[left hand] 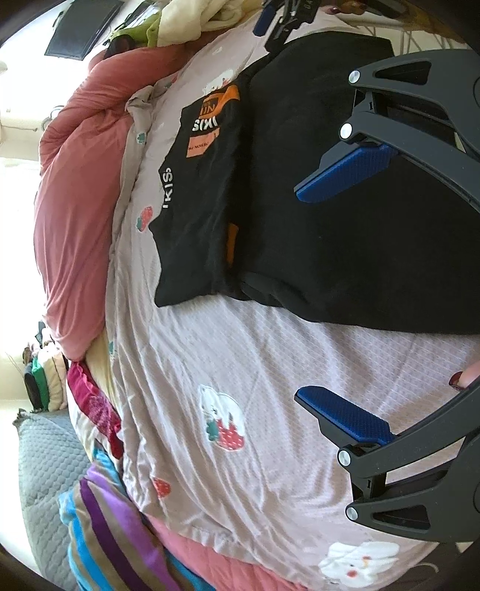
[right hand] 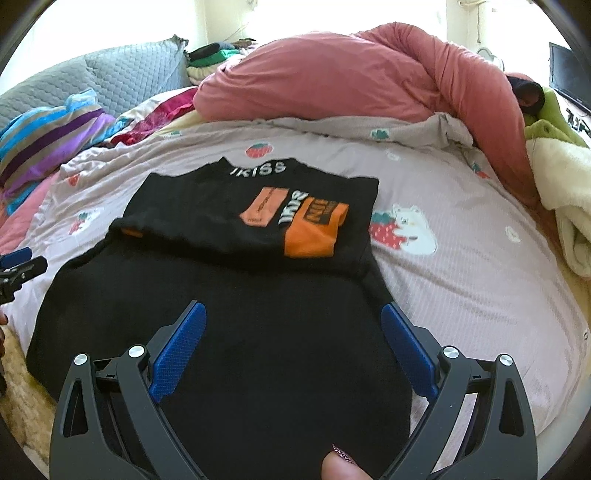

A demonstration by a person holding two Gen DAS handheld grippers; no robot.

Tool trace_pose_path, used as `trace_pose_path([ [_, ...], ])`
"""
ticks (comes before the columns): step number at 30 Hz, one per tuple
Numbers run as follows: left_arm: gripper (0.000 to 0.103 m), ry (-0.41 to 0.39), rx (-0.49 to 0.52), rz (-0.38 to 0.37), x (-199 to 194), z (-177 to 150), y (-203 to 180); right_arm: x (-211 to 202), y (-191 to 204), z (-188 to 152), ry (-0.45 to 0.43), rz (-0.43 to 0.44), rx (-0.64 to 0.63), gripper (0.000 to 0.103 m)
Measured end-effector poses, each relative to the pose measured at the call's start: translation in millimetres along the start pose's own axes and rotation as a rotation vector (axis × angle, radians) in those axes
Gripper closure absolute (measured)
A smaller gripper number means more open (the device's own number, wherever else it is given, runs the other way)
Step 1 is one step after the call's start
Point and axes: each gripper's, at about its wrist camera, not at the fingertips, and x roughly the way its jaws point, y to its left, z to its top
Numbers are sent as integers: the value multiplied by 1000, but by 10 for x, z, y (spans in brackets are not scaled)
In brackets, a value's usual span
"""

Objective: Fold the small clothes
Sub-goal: 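Move both open tools back to the shirt hem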

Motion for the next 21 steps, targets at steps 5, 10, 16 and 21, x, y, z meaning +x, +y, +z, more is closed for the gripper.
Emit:
trace_pose_path([
  [5,10,25,-19,2,-6,-83,56,-1,40,-82,18,9,-11,8],
  [10,10,41,-49,-4,-38,-163,160,16,53,-161,41,17,-13,8],
  [16,10,100,-99,-61,-17,-288,313,12,35,-259,61,23,-8,8],
  [21,10,152,-92,-106,22,-411,326,19,7,-355,82,20,2,8],
])
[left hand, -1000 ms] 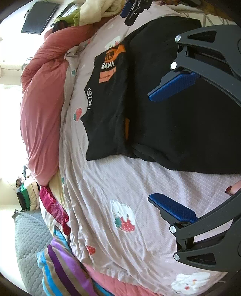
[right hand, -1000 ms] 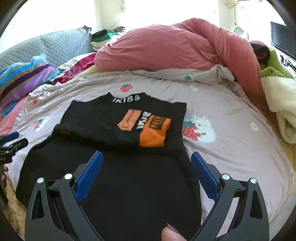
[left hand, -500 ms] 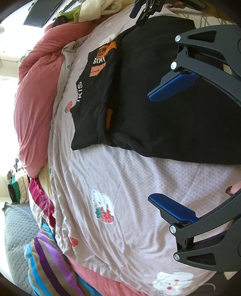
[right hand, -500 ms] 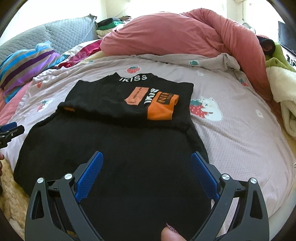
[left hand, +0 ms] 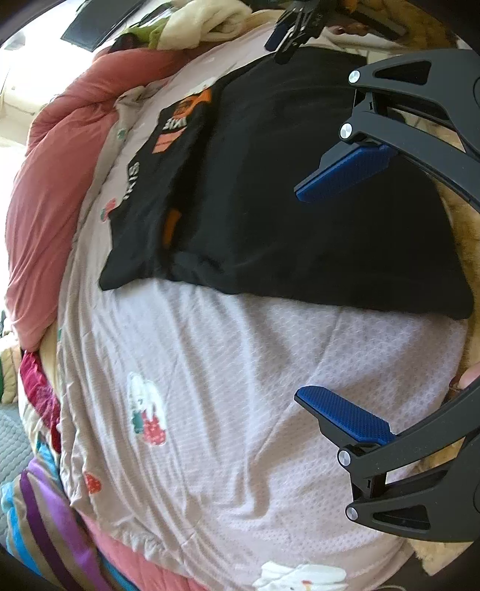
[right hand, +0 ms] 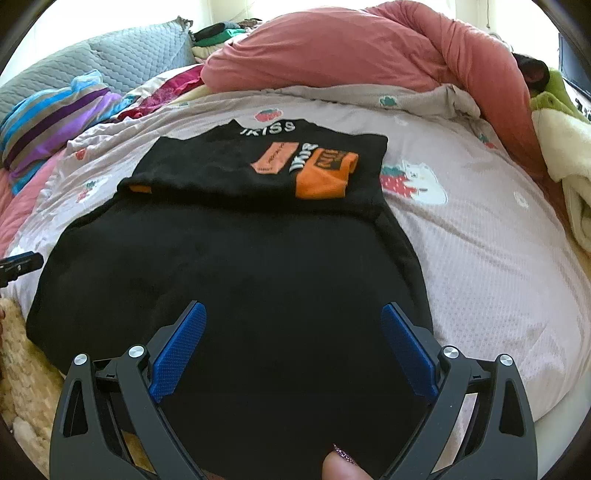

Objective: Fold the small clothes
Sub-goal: 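Move both open tools back to the shirt hem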

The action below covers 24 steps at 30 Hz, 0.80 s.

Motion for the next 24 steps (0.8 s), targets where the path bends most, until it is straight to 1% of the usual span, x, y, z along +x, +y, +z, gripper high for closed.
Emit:
trace_pose_path([
  [2,10,9,11,-17,0,-34,-21,1,-23,-36,6,-7,3,8],
  [4,10,18,29,-50,-10,-70,-60,-10,-66,-68,11,-9,14,8],
  [5,14,27,28,-77,-10,-89,-68,-15,-88,-78,11,-13,18,8],
  [7,21,55,16,-154,-2,-137,-72,-38,-138,-103,10,-24,25,8],
  [8,21,62,17,-162,4,-158,-80,-47,-154,-113,9,-29,28,8],
  [10,21,81,27,-134,37,-198,-86,-63,-197,-133,10,-35,36,8],
  [13,23,117,33,-135,88,-249,-81,-90,-256,-171,12,-46,45,8],
  [15,24,127,46,-134,97,-275,-92,-111,-294,-210,17,-50,48,8],
  [17,34,130,60,-128,88,-306,-120,-132,-336,-259,27,-50,59,8],
  [18,37,127,65,-122,76,-320,-127,-146,-359,-287,32,-49,67,8],
  [20,50,111,66,-115,37,-338,-115,-179,-394,-344,40,-48,78,8],
  [22,57,90,74,-105,0,-350,-118,-211,-425,-397,45,-38,84,8],
  [24,60,89,72,-117,-9,-363,-117,-230,-457,-460,62,-17,94,8],
])
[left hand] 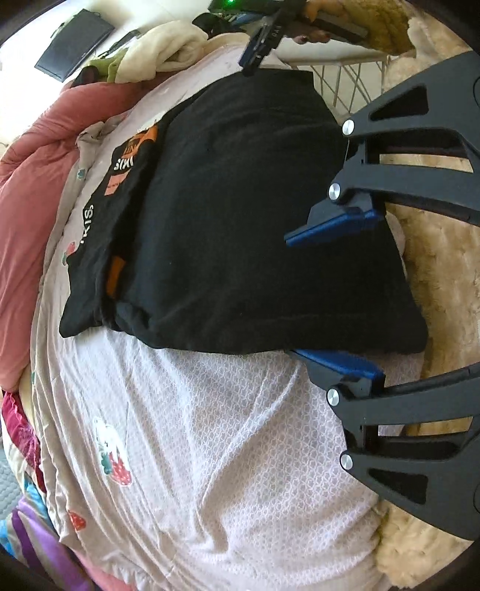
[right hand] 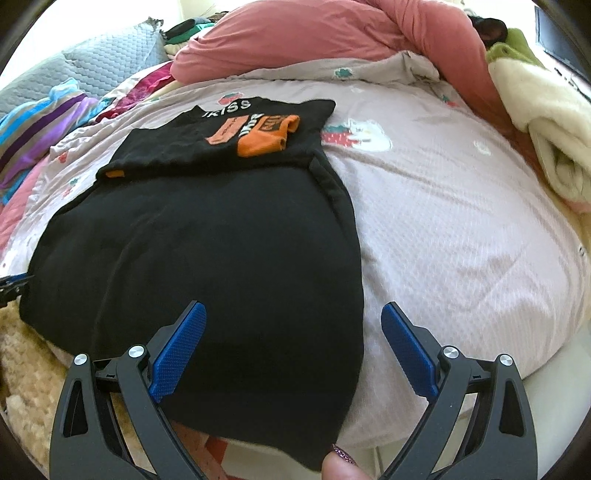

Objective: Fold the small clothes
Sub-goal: 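Move both open tools back to the shirt hem, then close both tools on the shirt hem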

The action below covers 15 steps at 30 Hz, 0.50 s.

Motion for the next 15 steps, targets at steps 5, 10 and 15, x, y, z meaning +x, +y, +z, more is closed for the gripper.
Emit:
trace_pose_path([
  [5,62,28,9,-11,42,-40,13,-2,-132,-145,64,41,36,28],
  [10,62,34,4,-14,54,-52,24,-26,-208,-289,106,46,46,47],
  [15,60,46,-7,-21,100,-24,30,-18,-260,-428,139,81,52,58],
])
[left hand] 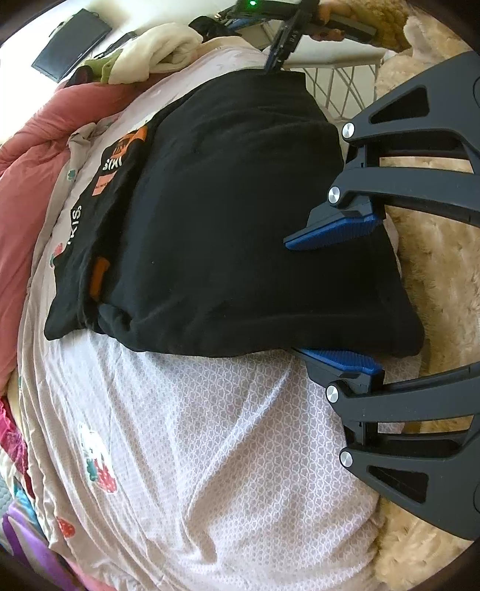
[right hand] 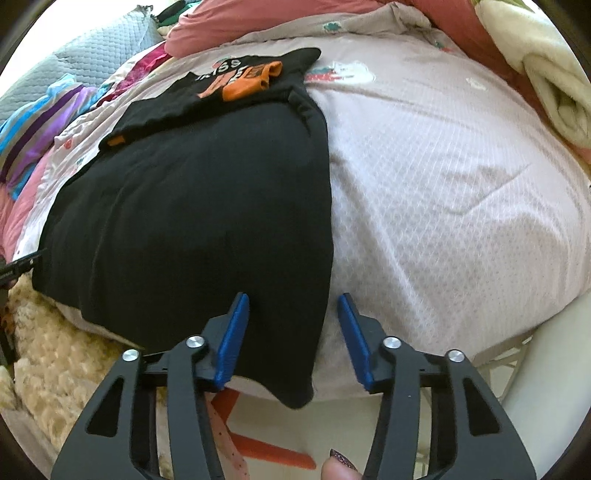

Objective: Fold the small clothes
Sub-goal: 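Close both tools on the shirt hem, then lift the hem with both tools and fold it over the chest toward the collar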

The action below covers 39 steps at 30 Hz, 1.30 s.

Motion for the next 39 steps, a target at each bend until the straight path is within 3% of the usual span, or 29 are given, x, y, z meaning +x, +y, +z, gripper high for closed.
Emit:
trace_pose_path([
  [5,60,8,-15,-5,18,6,15,19,-3,-54,11,66,6,73],
  [11,60,3,-35,-23,13,27,39,53,-11,-47,-8,102,-7,76],
  [16,78,-3,-84,-41,-18,44,132,-35,-48,-4,-27,149,-7,93],
  [19,96,-6,-87,-74,-60,45,124,-114,-83,42,-48,186,2,94],
  [25,97,-35,-42,-41,-171,78,-24,-357,-15,168,-139,261,-20,95],
  [39,99,-123,6,-33,-397,312,-249,-620,-23,506,-298,304,-1,96],
])
